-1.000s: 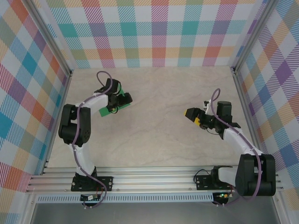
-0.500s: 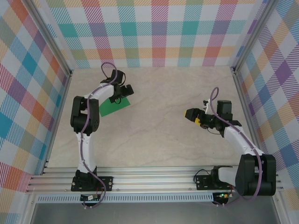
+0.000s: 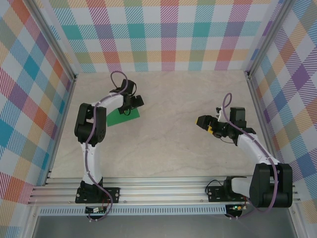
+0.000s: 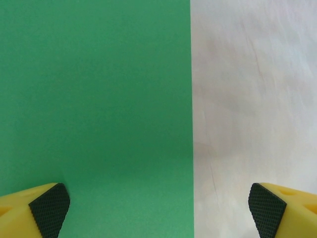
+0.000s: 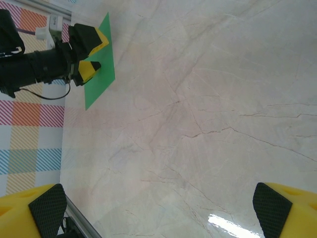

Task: Fold a paper plane with a square sheet of paper (pick it up from the middle)
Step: Move the square sheet of paper to the center of the table.

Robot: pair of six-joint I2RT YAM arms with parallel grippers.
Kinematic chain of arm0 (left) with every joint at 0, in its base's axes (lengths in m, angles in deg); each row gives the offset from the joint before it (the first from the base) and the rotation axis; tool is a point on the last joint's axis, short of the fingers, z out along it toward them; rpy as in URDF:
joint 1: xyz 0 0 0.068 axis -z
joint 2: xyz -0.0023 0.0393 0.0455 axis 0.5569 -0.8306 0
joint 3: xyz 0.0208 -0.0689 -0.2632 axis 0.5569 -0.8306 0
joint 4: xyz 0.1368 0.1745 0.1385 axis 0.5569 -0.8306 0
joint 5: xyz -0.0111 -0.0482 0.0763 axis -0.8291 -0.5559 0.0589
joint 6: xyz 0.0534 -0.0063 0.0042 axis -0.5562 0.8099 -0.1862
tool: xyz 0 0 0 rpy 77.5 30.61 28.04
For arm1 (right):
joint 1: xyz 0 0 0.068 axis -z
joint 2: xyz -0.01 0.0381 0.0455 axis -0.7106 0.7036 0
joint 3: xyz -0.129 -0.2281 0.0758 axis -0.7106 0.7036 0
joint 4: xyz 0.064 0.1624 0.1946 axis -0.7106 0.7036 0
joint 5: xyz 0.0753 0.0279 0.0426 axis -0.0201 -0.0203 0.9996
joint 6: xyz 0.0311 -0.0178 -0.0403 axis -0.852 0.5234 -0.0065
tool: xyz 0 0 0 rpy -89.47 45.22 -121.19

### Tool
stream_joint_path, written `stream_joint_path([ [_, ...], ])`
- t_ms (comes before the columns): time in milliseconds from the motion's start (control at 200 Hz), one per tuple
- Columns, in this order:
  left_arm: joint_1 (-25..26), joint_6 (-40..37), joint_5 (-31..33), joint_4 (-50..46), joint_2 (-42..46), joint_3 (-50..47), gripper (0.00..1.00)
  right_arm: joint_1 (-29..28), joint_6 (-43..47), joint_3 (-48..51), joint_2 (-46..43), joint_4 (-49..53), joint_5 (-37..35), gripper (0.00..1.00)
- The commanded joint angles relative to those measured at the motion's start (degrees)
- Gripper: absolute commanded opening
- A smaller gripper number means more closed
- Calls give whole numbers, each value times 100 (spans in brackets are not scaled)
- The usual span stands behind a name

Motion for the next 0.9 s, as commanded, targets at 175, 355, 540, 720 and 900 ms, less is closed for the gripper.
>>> stream_joint_path([
  [175, 1434, 1247, -552, 689, 1008, -2204, 97, -33, -102, 173, -238, 207, -155, 100],
  [355, 2671, 2192, -99, 1277, 1559, -2978, 98, -33, -112, 168, -497, 563, -288, 100],
  [540, 3570, 2534, 425, 1526, 1889, -3189, 99, -34, -44, -219, -902, 1479, -894, 100],
  [720, 3629, 2391, 679, 1370, 3041, -3470, 100, -29, -88, -68, -1366, 1152, -482, 100],
  [900, 3620, 1995, 1222, 123, 4696, -3650, 100, -29, -72, -346, -1261, 1419, 529, 100],
])
